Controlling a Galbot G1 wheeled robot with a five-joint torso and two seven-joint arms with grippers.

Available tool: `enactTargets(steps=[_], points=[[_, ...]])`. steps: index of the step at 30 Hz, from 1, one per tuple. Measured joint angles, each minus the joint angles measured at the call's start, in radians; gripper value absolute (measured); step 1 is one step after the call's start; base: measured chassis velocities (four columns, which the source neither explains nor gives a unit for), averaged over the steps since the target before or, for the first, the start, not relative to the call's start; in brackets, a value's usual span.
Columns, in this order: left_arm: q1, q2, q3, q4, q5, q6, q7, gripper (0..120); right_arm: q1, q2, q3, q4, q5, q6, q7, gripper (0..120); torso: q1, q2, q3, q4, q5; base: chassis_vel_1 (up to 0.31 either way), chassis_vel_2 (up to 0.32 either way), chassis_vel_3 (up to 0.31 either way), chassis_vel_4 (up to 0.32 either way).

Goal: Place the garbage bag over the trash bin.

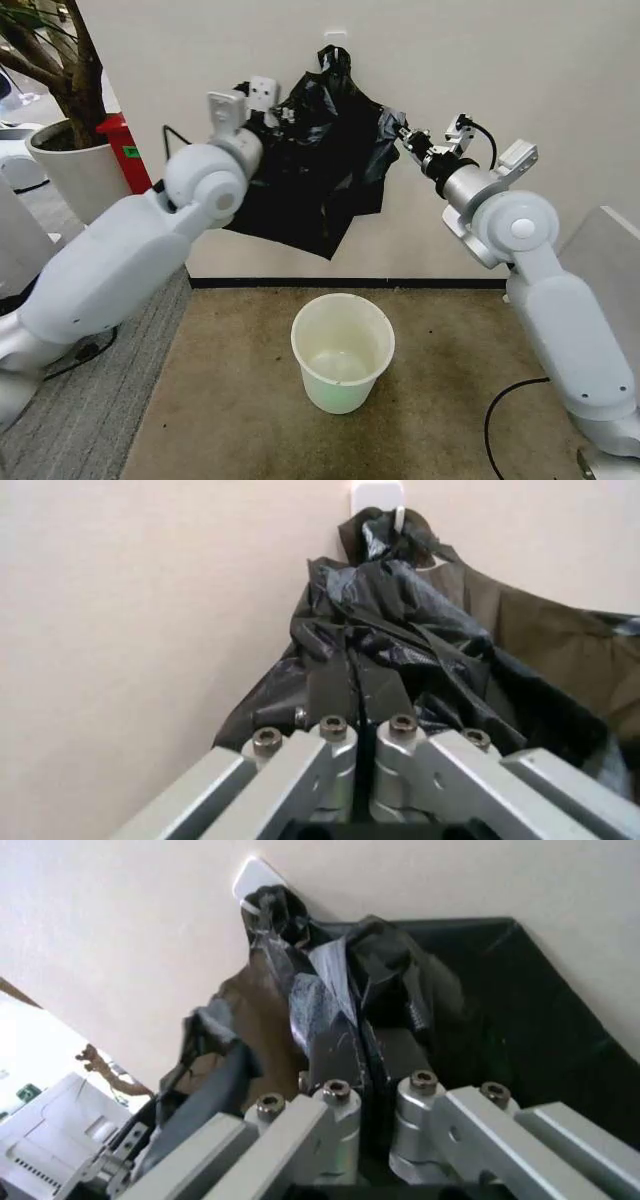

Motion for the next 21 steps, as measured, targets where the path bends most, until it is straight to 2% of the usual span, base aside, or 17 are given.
enactTargets(steps=[7, 14, 19, 21], points=[[0.122, 0.074, -0.063, -0.064, -0.006, -0.019, 0.026, 0, -0.068, -0.016, 0.001, 0.021, 0.003, -0.037, -0.014, 0, 0.000, 0.000, 0.000, -0.0004, 0.0002, 0.000, 0.000, 0.000, 0.000], [0.372, 0.190, -0.170, -0.168, 0.010, -0.018, 0.058, 0, -0.187, -0.032, 0.032, 0.070, 0.007, -0.046, -0.021, 0, 0.000, 0.000, 0.000, -0.0002, 0.0000, 0.000, 0.000, 0.000, 0.000], [0.399, 0.203, -0.194, -0.190, 0.011, -0.020, 0.060, 0, -0.192, -0.031, 0.038, 0.088, -0.017, -0.047, -0.023, 0, 0.000, 0.000, 0.000, -0.0003, 0.0002, 0.000, 0.000, 0.000, 0.000], [0.386, 0.203, -0.194, -0.193, 0.011, -0.020, 0.059, 0, -0.175, -0.037, 0.026, 0.093, -0.090, -0.053, -0.039, 0, 0.000, 0.000, 0.000, -0.0004, 0.0000, 0.000, 0.000, 0.000, 0.000]])
